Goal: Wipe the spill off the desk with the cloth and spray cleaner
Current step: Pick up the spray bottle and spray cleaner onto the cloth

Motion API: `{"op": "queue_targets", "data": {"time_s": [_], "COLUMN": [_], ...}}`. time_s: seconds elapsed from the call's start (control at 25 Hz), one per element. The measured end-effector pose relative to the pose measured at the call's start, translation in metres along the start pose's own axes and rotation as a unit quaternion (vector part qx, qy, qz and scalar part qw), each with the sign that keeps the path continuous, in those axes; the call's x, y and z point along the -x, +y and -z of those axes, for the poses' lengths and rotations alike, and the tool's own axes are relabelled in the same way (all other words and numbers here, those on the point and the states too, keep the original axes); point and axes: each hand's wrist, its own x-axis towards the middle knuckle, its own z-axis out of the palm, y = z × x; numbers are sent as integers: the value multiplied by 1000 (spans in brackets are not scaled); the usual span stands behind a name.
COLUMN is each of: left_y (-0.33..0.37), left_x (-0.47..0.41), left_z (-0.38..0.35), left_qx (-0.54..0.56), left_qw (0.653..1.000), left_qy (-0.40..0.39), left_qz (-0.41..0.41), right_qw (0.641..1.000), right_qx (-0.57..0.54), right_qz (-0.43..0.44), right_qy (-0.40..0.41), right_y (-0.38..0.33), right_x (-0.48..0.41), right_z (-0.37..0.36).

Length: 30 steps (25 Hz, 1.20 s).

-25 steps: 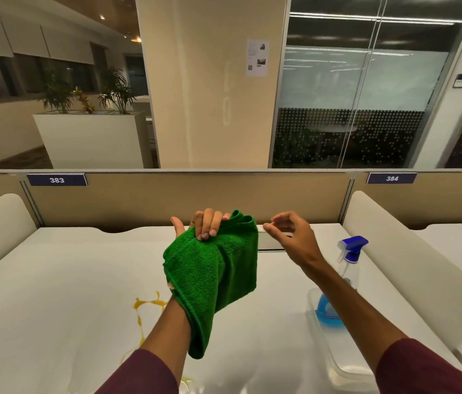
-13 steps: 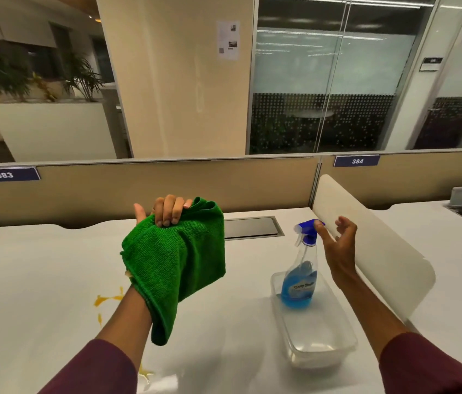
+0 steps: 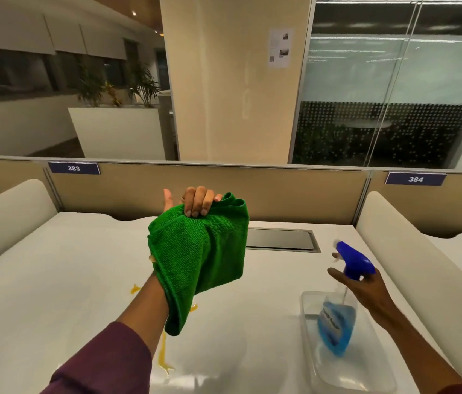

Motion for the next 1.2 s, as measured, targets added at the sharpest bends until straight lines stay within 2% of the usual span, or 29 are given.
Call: {"op": "queue_targets", "data": {"time_s": [0.28,0.48,0.68,0.8,0.96,1.08,1.2], "left_y": [23,50,70,78,83,87,93], "left_x": [-1,-9,-18,-18,-10,-6,-2], "left_z": [4,7,8,6,3,6,11], "left_qx": [28,-3,-18,-42,-36,-23,-18], "left_qw": [998,997,994,989,988,990,993], "left_qy": [32,47,85,127,133,118,88], "left_qz": [-54,-60,-71,-68,-73,-77,-75], "right_qw": [998,997,979,966,940,934,944], "right_qx": [-69,-28,-43,-58,-72,-60,-15], "right_qz": [0,73,137,136,166,171,179], "right_qy": [-4,-26,-145,-210,-289,-307,-278], "right_y": [-12,-72,-161,-184,-200,-203,-203], "right_x": [5,21,70,104,135,142,146], "right_z": [-18,-32,-76,-113,-164,-190,-210]}}
